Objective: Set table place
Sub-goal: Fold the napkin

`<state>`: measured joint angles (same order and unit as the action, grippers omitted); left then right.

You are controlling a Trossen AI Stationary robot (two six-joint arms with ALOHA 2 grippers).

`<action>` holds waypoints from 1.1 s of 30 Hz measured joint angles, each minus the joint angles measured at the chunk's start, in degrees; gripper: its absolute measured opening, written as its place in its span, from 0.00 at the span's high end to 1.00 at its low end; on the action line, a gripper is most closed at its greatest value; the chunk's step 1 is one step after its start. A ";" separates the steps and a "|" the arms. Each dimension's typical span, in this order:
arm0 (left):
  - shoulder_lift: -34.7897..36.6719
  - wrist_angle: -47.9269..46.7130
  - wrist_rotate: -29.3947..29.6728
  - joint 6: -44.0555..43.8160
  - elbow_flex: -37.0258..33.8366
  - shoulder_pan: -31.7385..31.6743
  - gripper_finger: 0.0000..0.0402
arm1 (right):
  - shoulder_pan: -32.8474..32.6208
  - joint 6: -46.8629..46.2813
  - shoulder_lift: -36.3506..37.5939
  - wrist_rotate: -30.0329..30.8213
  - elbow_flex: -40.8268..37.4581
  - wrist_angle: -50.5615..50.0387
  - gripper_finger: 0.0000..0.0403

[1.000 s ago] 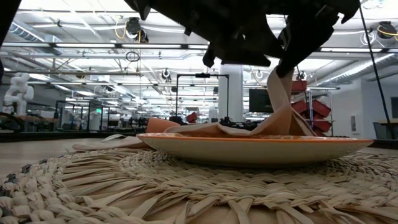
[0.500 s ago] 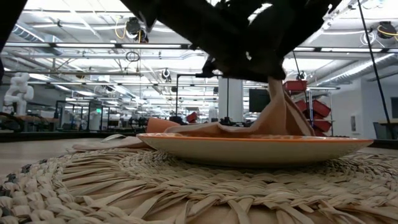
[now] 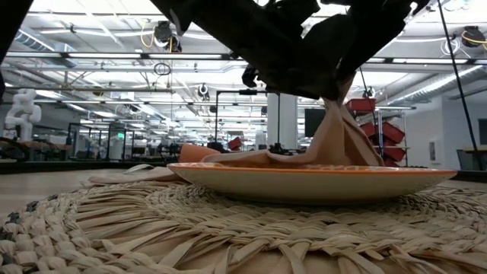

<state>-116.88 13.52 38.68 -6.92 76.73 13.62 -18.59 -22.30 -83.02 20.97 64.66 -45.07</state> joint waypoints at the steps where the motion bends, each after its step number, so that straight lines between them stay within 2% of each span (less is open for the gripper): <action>1: 0.02 -0.35 0.00 0.19 0.00 0.09 0.64 | -0.22 -0.36 0.00 -0.02 0.00 -0.53 1.00; 5: 0.02 -1.80 -0.08 1.46 0.00 0.40 0.72 | -0.98 -1.36 -0.02 -0.13 -0.02 -1.95 1.00; 13: 0.07 -2.58 -1.79 3.07 0.00 0.40 0.97 | -1.84 -2.34 -0.02 -3.38 -0.02 -1.98 1.00; 18: 0.10 -4.40 -3.33 4.35 -0.01 0.40 1.00 | -2.73 -2.71 -0.04 -5.70 -0.04 -1.71 0.97; 23: 1.06 -6.64 -3.70 4.73 -0.04 0.27 1.00 | -4.38 -3.94 -0.04 -0.29 -0.04 -1.89 0.83; 27: 3.03 -8.30 -4.14 6.09 -0.11 0.27 1.00 | -4.46 -4.71 -0.04 0.37 -0.57 -0.98 0.67; 30: 5.57 -13.07 -4.11 6.29 -0.11 0.27 1.00 | -4.66 -6.12 -0.04 1.16 -2.12 -1.12 0.58; 33: 8.26 -18.51 -4.16 6.37 -0.11 0.27 1.00 | -5.78 -7.55 -0.04 4.50 -4.27 -0.66 0.53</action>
<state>-108.62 -4.99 34.52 -0.55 76.62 13.89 -24.37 -29.85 -83.07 25.48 60.40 -45.73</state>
